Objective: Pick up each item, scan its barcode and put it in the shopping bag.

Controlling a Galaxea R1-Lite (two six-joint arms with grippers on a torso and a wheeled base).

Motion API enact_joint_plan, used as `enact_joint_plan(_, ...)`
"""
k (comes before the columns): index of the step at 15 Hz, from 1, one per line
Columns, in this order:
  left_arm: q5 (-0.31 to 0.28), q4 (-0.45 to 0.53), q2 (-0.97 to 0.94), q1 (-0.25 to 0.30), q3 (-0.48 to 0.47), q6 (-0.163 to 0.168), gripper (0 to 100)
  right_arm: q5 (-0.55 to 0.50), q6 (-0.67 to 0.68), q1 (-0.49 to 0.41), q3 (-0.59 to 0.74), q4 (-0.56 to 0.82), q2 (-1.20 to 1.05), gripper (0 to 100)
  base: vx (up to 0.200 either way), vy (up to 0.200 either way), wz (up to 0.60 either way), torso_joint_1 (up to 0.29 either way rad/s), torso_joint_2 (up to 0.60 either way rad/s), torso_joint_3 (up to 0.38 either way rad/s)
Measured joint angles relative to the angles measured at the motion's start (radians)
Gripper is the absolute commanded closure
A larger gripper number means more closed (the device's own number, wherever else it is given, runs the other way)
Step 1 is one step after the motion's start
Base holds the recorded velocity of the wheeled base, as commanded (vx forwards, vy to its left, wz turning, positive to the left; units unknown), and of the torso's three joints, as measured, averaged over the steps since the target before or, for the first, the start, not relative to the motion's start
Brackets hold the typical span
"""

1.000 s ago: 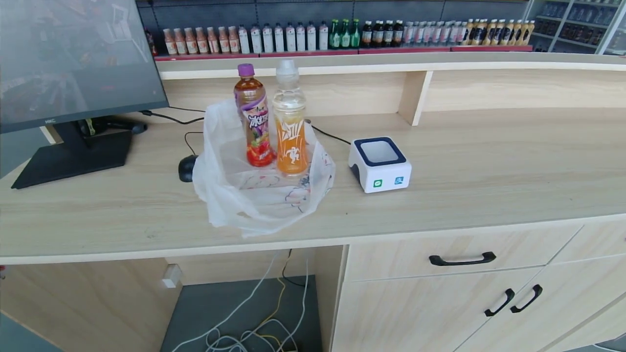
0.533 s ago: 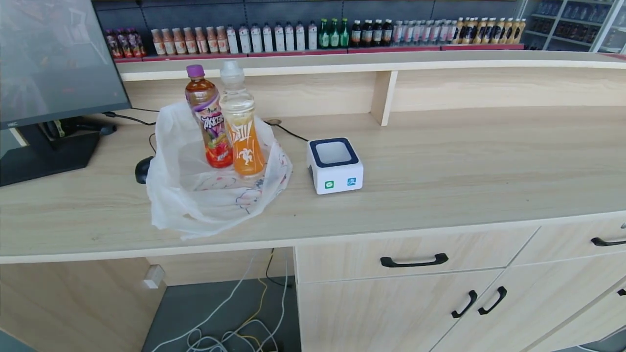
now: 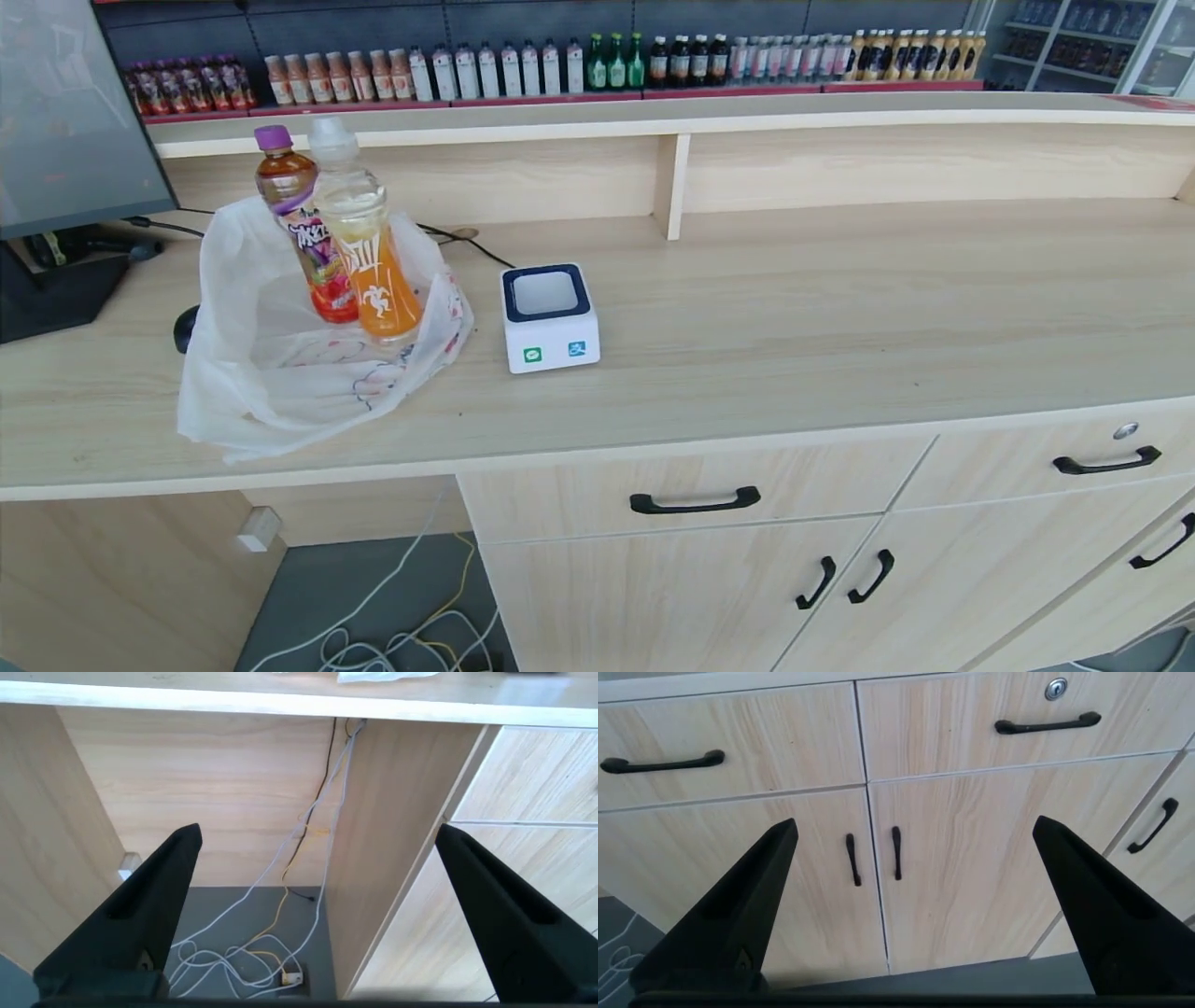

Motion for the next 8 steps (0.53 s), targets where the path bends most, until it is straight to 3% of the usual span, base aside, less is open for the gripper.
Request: enact_joint_plan(8,0.000,0.001,0.000,0.000,0.000,0.000,0,0.000,0.000,0.000,0.000,-0.001,0.000,0,0.000,0.000,0.00,0.000,0.00,0.000)
